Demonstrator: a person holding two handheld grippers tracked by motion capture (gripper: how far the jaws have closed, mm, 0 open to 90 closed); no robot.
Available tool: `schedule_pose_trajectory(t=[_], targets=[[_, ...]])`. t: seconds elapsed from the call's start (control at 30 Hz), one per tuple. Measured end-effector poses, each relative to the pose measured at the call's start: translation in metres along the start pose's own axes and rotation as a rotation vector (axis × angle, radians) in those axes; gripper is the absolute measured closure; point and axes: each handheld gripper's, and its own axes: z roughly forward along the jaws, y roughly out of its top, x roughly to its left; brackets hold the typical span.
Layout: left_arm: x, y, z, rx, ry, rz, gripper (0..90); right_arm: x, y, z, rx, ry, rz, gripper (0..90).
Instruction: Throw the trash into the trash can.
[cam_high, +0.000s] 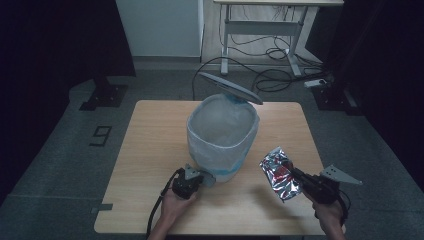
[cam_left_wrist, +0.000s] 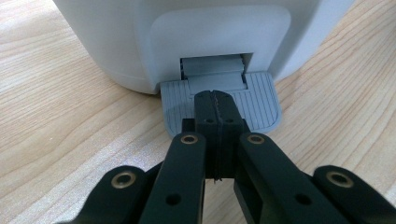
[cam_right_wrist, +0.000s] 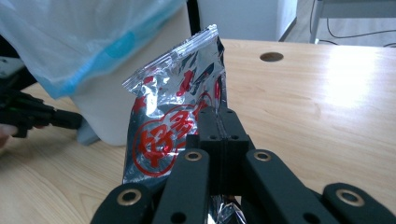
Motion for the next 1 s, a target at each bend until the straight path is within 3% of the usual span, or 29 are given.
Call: schedule_pose_trajectory(t=[0.17,0.67,1.0], targets=[[-0.002,-0.001,0.0,-0.007,0.01,0.006,90.0,0.003,0.01,-0.002,-0.031,0.02,0.029,89.7],[-0.001,-0.001,0.0,-0.007,0.007,0.002,90.0,0.011,0.052,-0.012,-0.097,0.045,0.006,89.8],[-0.001,-0.001,0.0,-0.008,0.008,0.003,90.0,0.018,0.07,-0.012,-0.117,0.065,-0.003,89.7]])
